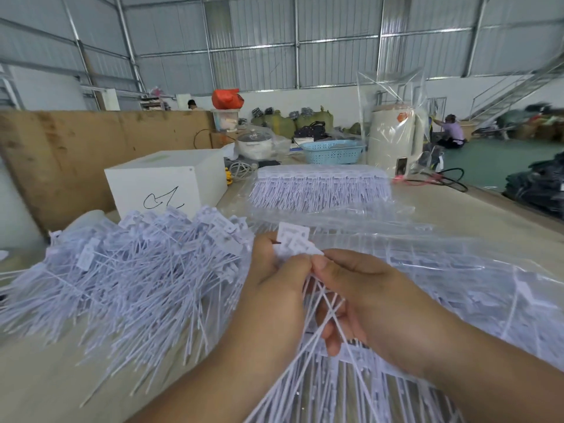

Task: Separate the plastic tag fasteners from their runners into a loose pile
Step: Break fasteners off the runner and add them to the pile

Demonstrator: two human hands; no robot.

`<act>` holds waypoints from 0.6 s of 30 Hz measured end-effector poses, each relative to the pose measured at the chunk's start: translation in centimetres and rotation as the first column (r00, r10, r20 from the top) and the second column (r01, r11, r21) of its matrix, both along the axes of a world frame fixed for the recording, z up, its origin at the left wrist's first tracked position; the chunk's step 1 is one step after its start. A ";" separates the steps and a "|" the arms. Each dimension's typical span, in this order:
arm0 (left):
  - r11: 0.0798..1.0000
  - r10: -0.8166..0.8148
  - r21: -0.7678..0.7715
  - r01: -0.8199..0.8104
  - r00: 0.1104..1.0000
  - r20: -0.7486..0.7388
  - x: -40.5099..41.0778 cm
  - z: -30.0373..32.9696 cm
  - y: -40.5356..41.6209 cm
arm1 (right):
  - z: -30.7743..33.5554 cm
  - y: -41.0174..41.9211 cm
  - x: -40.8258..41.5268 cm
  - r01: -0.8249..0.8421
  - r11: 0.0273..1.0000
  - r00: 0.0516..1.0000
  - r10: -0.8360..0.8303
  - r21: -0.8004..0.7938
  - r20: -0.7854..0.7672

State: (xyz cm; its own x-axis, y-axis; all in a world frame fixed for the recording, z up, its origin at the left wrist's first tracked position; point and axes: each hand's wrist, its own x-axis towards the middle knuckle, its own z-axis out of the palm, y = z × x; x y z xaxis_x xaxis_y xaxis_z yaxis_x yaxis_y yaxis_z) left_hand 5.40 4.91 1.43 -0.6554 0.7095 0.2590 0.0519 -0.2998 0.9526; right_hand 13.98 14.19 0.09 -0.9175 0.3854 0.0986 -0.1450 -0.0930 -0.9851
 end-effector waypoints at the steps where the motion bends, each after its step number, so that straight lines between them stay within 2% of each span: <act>1: 0.999 -0.042 -0.002 0.042 0.999 0.003 0.0 0.0 -0.1 | 0.0 0.0 0.0 -0.005 1.000 1.000 0.005 -0.005 -0.015; 5: 0.989 -0.140 -0.036 0.141 0.989 0.043 -0.4 0.1 0.3 | 0.5 -0.3 0.0 0.026 0.997 0.997 -0.032 -0.076 -0.070; 9: 0.949 -0.299 -0.146 0.279 0.944 -0.138 -0.6 -1.1 -0.3 | 0.6 -0.2 0.1 0.054 0.985 0.994 -0.069 -0.164 -0.085; 11: 0.956 -0.264 -0.176 0.234 0.948 -0.177 -0.5 -1.4 -0.4 | 0.5 -0.1 0.1 0.059 0.985 0.994 -0.073 -0.161 -0.085; 13: 0.965 -0.211 -0.215 0.152 0.935 -0.284 -0.3 -1.3 -0.5 | 0.5 -0.1 0.0 0.069 0.986 0.991 -0.085 -0.152 -0.100; 18: 0.953 -0.157 -0.303 -0.021 0.820 -0.551 0.1 -0.5 -1.5 | 0.5 -0.3 0.1 0.070 0.990 0.984 -0.089 -0.124 -0.153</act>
State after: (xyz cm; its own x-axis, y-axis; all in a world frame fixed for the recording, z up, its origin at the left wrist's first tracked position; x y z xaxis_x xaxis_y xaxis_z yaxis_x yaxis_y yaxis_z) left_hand 5.46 3.36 0.89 -0.4044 0.8462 0.3471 0.5940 -0.0456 0.8032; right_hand 14.04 13.93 0.61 -0.8601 0.4738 0.1892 -0.3090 -0.1888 -0.9321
